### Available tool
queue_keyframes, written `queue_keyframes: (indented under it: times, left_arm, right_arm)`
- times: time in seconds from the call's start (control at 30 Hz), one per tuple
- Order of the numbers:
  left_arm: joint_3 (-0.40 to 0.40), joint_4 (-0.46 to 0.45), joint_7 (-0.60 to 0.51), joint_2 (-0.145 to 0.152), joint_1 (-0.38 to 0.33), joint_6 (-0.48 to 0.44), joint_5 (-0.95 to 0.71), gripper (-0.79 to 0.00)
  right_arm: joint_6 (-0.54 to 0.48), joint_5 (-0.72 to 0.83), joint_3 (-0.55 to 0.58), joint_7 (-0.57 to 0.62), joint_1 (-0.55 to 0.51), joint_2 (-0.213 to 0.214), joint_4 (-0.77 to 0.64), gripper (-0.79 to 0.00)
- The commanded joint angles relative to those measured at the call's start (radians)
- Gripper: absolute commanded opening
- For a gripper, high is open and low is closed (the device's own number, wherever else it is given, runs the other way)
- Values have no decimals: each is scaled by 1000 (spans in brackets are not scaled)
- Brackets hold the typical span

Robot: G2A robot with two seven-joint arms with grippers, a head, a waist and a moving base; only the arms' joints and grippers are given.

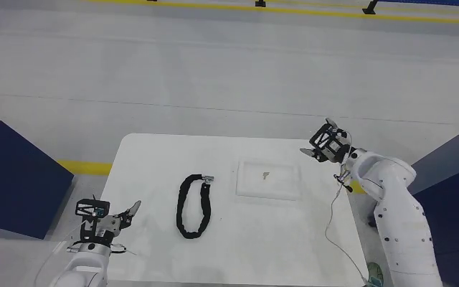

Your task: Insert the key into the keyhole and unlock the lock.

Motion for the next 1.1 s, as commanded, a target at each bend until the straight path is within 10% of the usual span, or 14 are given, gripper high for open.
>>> queue_keyframes:
  times: [0.0,0.53,1.07]
  left_arm:
    - [0,0,0,0,0,0,0,0]
    - [0,0,0,0,0,0,0,0]
    - [0,0,0,0,0,0,0,0]
  right_arm:
    - [-67,-29,-59,7,94,-2,56,0]
    - [-245,111,-612,91,590,-96,551,0]
    - [-245,335,-1068,126,714,-200,797,0]
